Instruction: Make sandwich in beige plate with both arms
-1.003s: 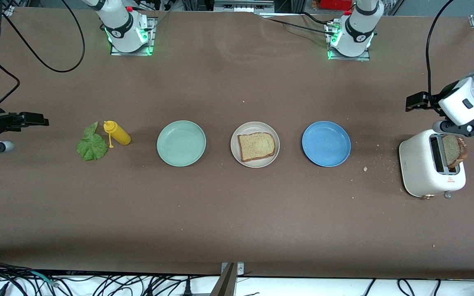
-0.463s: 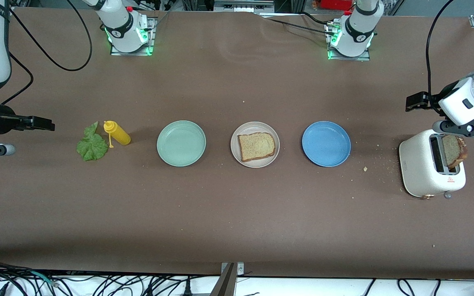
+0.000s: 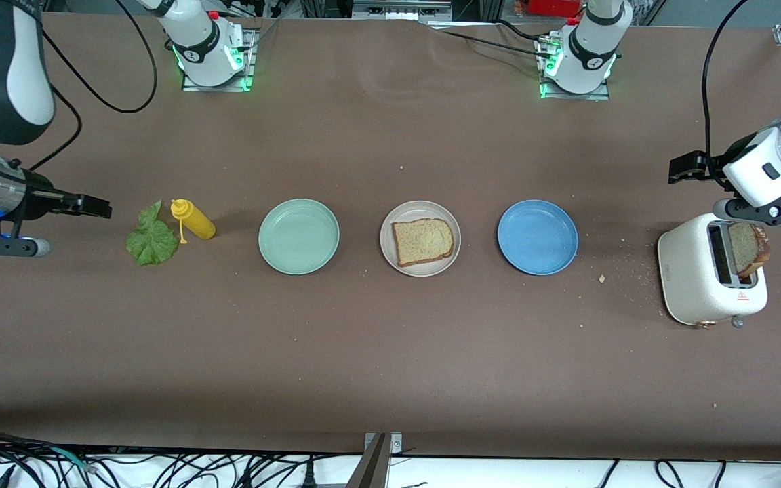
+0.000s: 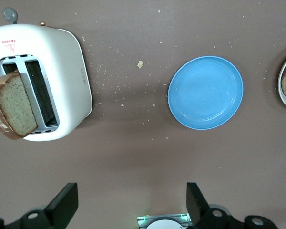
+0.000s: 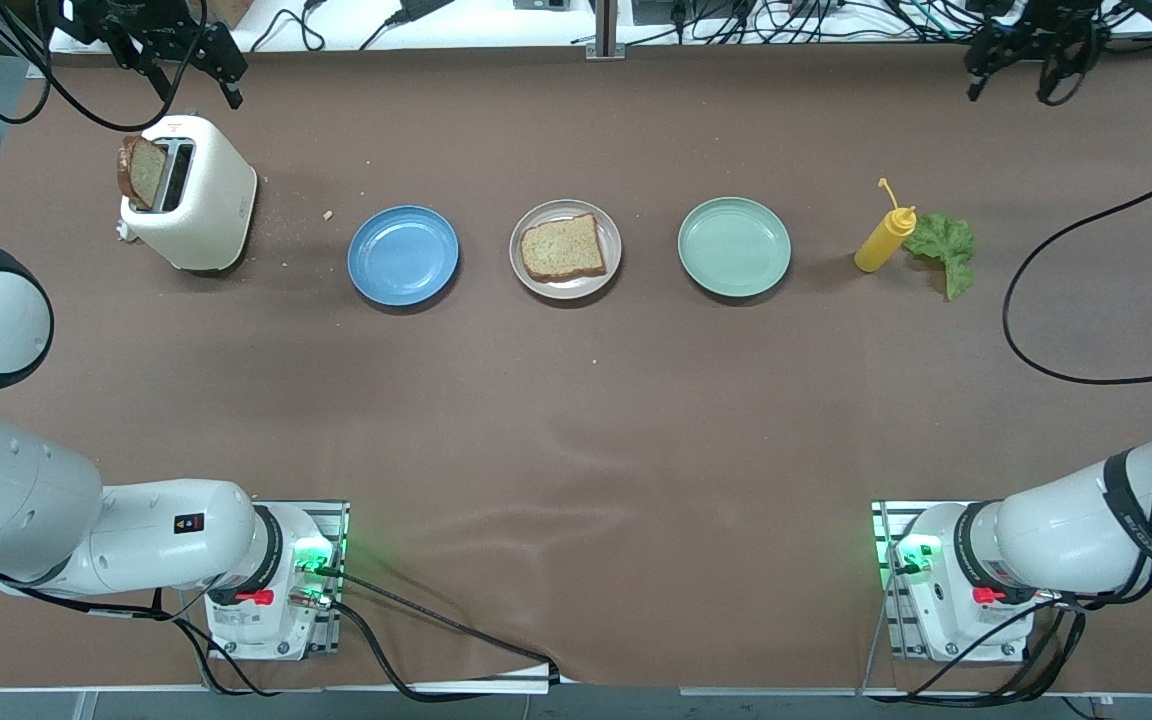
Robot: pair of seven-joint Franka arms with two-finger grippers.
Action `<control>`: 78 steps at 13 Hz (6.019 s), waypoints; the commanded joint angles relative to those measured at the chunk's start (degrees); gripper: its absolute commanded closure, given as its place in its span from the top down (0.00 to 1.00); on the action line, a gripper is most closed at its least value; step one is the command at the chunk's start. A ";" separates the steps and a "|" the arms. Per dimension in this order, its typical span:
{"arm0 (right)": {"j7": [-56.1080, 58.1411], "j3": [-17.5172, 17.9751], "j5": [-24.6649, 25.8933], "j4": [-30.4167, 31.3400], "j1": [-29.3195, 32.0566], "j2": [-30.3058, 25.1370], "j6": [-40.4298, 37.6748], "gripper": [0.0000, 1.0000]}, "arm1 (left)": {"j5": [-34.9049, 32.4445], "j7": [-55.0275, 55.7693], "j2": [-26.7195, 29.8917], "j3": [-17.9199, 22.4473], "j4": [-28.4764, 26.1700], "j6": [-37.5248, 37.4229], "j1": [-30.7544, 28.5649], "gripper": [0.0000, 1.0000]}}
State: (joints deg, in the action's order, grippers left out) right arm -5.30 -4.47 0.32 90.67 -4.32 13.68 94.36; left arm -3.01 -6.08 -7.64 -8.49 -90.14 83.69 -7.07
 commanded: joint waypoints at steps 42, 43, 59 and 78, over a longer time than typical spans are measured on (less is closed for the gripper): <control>-3.84 2.80 -4.19 1.96 3.71 -2.17 3.91 0.99 | 1.25 -0.86 0.08 -0.03 1.81 -1.77 -0.14 1.00; -3.75 2.71 -4.19 1.96 3.71 -2.17 3.91 1.00 | 1.25 -0.86 0.08 -0.03 1.81 -1.77 -0.14 1.00; 7.94 -4.41 -1.91 8.35 4.23 2.75 12.49 0.99 | 1.34 -0.68 0.08 -0.03 1.81 -1.86 -0.14 1.00; 6.79 -5.82 -5.07 20.86 4.15 18.39 28.87 0.90 | 1.25 -0.86 0.08 -0.03 1.81 -1.95 -0.23 1.00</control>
State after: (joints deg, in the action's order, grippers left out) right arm 1.82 -10.27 -3.85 111.08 0.03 31.18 122.25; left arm -3.01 -6.13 -7.63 -8.53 -89.45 83.04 -7.08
